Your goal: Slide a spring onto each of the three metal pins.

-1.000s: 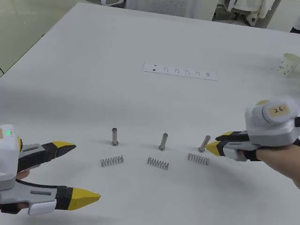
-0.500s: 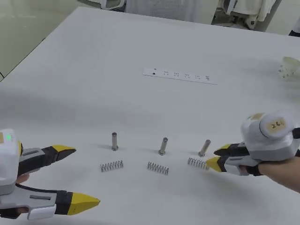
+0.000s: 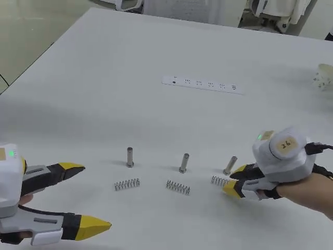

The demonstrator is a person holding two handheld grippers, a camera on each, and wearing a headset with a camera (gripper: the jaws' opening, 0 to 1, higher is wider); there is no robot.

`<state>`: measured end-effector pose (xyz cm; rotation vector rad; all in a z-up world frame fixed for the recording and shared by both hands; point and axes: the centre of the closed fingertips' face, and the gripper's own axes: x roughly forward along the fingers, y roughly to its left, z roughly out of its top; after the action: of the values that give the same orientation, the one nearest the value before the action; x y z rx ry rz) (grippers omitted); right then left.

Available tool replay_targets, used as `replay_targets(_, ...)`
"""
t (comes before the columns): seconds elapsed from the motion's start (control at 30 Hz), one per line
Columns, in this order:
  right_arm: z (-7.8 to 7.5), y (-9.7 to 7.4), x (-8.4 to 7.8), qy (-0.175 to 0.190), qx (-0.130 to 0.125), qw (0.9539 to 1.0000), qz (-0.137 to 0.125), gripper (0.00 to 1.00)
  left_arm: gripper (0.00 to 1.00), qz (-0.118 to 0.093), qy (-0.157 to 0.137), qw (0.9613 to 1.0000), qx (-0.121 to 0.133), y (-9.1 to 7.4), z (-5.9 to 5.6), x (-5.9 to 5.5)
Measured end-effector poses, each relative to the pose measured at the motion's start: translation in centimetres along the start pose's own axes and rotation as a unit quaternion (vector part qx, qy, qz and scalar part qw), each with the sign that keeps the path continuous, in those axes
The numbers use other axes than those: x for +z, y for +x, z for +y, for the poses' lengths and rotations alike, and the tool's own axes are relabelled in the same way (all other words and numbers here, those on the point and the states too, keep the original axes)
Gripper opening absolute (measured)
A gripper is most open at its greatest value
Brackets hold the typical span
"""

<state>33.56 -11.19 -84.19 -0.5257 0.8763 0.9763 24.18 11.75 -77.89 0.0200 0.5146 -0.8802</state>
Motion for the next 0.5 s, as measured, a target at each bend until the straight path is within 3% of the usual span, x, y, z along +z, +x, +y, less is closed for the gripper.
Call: replay_targets(0.5, 0.1, 1.2, -0.5, -0.026, 0.004, 0.9992, 0.031, 0.16, 0.79, 0.002, -0.003, 1.0, 0.001, -0.2, 0.1, -0.4)
